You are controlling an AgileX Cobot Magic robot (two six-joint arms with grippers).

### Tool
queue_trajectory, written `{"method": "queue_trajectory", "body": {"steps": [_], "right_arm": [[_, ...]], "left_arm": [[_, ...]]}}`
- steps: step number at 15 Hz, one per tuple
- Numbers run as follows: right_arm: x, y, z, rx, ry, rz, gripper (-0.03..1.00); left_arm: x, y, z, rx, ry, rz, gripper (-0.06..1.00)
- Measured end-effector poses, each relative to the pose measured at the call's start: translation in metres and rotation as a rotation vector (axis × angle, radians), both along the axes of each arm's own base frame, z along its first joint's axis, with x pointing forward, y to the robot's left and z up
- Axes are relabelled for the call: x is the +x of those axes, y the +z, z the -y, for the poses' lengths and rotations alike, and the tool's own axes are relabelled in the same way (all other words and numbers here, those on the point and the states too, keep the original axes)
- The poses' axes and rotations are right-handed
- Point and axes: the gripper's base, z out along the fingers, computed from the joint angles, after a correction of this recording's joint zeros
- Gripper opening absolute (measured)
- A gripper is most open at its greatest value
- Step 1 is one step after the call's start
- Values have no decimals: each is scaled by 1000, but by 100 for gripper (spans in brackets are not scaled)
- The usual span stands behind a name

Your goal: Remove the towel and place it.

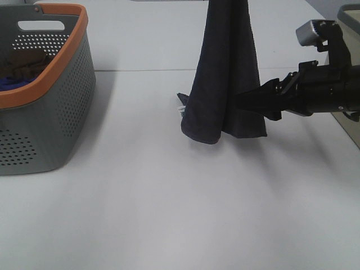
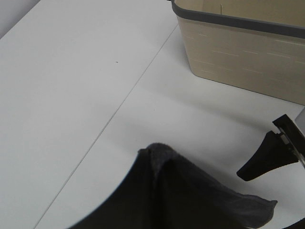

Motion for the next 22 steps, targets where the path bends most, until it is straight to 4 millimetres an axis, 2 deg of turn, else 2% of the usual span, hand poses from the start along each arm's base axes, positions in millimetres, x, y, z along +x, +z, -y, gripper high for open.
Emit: {"method": "queue_trajectory", "body": {"steps": [1, 4, 8, 13, 15, 19, 22], "right_arm": [[2, -12, 0, 3, 4, -42, 71], [4, -25, 0, 1, 3, -84, 64], [5, -25, 0, -2, -6, -92, 36], [1, -33, 4, -51, -46, -209, 12], [-1, -33, 5, -60, -46, -231, 0], [-13, -13, 7, -51, -86, -323, 0], [-14, 10, 11, -156, -53, -472, 0]], "left_arm": [[0, 0, 0, 1, -1, 1, 0], [0, 0, 0, 3, 1, 2, 0], [1, 0, -1, 12, 3, 10, 0], [1, 0, -1, 16, 7, 14, 0], [1, 0, -1, 16, 7, 14, 0], [2, -2, -3, 46, 17, 13, 0], [3, -7, -12, 157, 61, 11, 0]]}}
